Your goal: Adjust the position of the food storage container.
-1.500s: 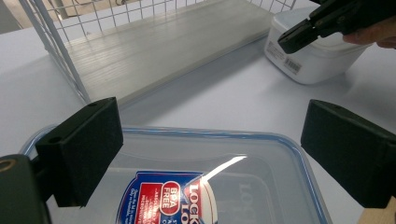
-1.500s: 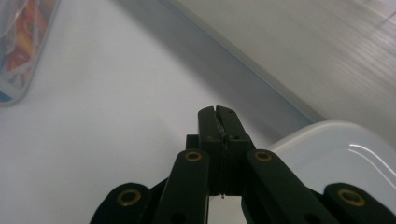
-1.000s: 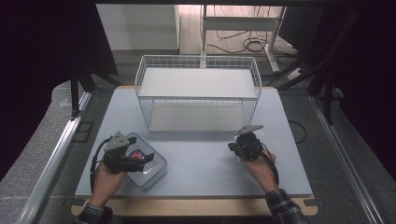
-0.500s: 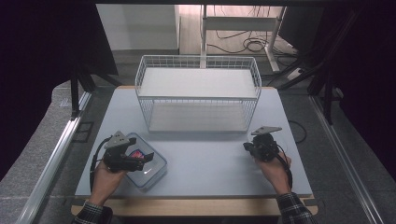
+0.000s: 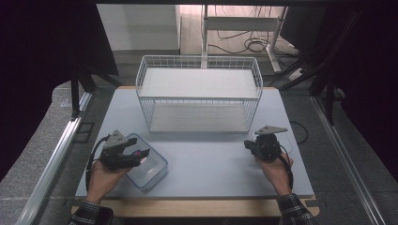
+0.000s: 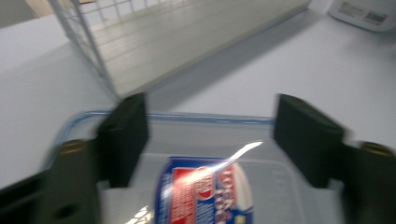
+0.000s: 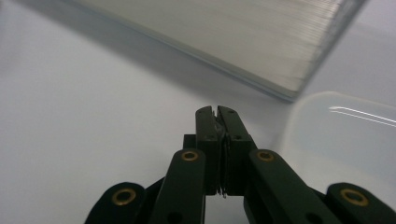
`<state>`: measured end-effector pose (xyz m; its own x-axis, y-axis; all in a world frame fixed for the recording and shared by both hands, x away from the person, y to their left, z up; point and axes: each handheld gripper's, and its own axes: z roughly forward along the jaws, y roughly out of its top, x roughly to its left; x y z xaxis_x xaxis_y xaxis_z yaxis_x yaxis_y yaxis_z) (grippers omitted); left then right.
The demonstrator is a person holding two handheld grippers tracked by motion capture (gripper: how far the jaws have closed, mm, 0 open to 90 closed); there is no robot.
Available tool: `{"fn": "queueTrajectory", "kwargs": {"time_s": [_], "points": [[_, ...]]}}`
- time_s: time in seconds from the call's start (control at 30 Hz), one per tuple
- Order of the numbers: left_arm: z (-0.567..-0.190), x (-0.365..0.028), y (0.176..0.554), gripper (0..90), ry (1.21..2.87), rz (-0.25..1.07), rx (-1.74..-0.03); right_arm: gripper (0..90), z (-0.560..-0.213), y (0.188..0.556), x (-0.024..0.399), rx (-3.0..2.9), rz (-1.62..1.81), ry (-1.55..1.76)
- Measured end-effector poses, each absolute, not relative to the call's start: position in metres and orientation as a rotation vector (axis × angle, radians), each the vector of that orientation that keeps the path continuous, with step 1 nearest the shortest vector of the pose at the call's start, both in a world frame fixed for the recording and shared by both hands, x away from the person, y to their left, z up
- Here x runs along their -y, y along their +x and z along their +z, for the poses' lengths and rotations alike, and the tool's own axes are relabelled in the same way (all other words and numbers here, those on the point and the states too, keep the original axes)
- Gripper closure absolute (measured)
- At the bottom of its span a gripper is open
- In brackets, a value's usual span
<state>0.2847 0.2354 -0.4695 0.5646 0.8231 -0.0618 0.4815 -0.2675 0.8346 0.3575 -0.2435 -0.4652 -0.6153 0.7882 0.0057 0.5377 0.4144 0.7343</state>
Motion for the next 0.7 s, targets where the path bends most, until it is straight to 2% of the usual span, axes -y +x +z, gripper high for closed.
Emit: {"fn": "queueTrajectory", "kwargs": {"time_s": [0.13, 0.2, 0.27, 0.47, 0.6, 0.7], "points": [[-0.469, -0.263, 0.288, 73.7, 1.874, 0.535, -1.148, 87.7, -0.468, 0.347, 0.234, -2.383, 1.059, 1.099], [-0.471, -0.277, 0.291, 83.4, 1.861, 0.569, -1.192, 87.7, -0.468, 0.342, 0.230, -2.398, 1.081, 1.087], [-0.474, -0.290, 0.293, 89.3, 1.852, 0.614, -1.239, 87.7, -0.468, 0.338, 0.225, -2.405, 1.105, 1.073], [-0.498, -0.327, 0.300, 90.0, 1.848, 0.650, -1.407, 87.7, -0.467, 0.325, 0.213, -2.438, 1.169, 1.018], [-0.519, -0.336, 0.305, 90.0, 1.897, 0.536, -1.446, 87.6, -0.470, 0.317, 0.207, -2.478, 1.161, 0.988], [-0.526, -0.328, 0.305, 90.0, 1.942, 0.472, -1.438, 87.1, -0.472, 0.312, 0.203, -2.505, 1.162, 0.972]]}}
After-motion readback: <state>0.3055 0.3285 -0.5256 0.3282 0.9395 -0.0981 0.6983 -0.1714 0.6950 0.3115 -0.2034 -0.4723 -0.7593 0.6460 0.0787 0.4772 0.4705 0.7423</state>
